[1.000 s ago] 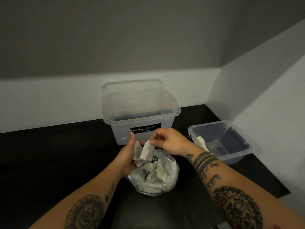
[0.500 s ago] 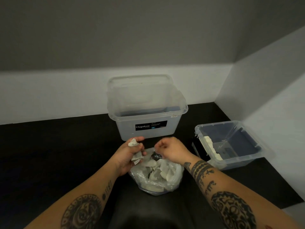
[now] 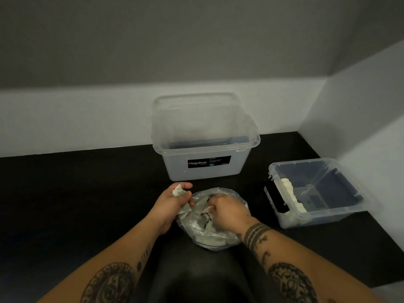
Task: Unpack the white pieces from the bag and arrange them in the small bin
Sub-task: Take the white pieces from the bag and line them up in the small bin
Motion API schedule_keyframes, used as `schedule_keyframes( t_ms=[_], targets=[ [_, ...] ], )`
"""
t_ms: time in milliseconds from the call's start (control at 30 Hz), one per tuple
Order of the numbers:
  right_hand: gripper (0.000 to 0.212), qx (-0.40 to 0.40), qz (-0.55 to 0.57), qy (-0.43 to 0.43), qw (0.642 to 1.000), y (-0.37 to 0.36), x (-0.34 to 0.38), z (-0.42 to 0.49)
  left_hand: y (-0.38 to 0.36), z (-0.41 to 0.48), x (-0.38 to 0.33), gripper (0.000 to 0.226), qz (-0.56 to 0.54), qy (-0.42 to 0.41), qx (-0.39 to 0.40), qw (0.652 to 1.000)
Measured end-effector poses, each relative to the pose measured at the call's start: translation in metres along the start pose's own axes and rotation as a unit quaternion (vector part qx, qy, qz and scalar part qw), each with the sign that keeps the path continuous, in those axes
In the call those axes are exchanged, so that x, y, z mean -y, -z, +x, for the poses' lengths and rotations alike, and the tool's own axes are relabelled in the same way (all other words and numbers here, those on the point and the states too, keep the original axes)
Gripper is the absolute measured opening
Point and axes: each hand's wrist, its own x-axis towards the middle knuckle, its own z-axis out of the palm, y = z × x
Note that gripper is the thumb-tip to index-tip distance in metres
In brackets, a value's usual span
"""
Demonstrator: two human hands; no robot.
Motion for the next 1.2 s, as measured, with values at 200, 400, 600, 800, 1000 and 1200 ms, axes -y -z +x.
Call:
schedule_keyframes(
  t_ms=[200,400,600,800,1000,1200],
  targets=[
    [0.019,-0.015,0.284,-0.016,0.958,0.062,-0.009,-0.017,-0.017,0.001,-0.013,0.012,0.026,-0.061,-0.006,0.998],
    [0.013,-0.089,0.355,-0.005,0.930,0.100,-0.025,-0.040,-0.065,-0.004,-0.029,0.019,0.075,-0.093,0.093,0.989],
    [0.022,-0.199,0.480,-0.070,0.852,0.103,-0.053,-0.055,-0.115,-0.003,-0.043,0.014,0.096,-0.134,0.133,0.977],
    [0.009,-0.173,0.502,-0.070,0.844,0.106,-0.102,-0.063,-0.168,0.015,-0.044,0.012,0.110,-0.160,0.099,0.976],
    [0.012,-0.184,0.467,-0.041,0.864,0.159,-0.187,-0.062,-0.244,0.036,-0.053,0.010,0.143,-0.184,0.076,0.969],
    [0.012,-0.163,0.500,-0.049,0.849,0.165,-0.245,-0.051,-0.301,0.057,-0.053,0.012,0.136,-0.205,0.032,0.969]
  ],
)
